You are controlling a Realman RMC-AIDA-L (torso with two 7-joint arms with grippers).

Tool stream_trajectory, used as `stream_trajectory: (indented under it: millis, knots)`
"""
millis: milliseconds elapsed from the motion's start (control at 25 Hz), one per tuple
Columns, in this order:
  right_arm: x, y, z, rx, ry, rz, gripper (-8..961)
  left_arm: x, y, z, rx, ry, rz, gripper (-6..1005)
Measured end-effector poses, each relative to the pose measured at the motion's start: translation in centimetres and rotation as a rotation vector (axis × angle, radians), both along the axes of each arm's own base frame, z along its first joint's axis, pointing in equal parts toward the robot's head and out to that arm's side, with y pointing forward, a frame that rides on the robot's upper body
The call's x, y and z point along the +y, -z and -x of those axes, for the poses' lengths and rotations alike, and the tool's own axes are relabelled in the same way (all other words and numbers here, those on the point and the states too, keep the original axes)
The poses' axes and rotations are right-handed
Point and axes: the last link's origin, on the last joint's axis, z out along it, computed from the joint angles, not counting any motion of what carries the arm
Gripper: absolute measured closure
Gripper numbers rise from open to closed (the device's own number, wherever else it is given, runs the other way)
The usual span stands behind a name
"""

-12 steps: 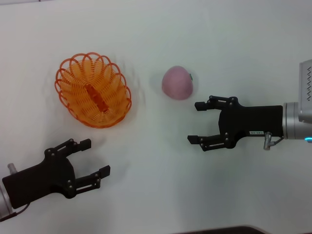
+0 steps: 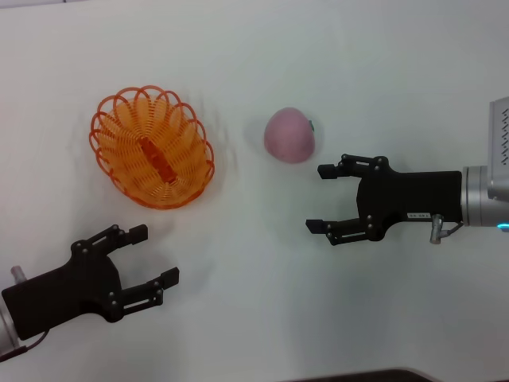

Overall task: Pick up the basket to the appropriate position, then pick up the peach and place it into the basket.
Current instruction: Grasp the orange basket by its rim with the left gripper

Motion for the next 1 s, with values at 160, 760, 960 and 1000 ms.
stream_trajectory:
  millis: [160, 760, 960, 1000]
  knots:
    - [0.0, 0.0, 0.0, 0.002, 0.001, -0.001, 24, 0.1, -0.4, -0.1, -0.050, -0.055, 0.009, 140]
    - [0.0, 0.1, 0.1, 0.003, 0.000, 0.002, 25, 4.3, -5.1, 1.3, -0.366, -0.634, 0.073, 146]
    - [0.0, 0.1, 0.2, 0.002, -0.004, 0.003, 25, 6.4, -6.5, 1.5, -0.316, -0.661, 0.036, 156]
    - [0.0, 0.1, 0.2, 0.002, -0.004, 0.003, 25, 6.9, -6.9, 1.4, -0.305, -0.653, 0.029, 156]
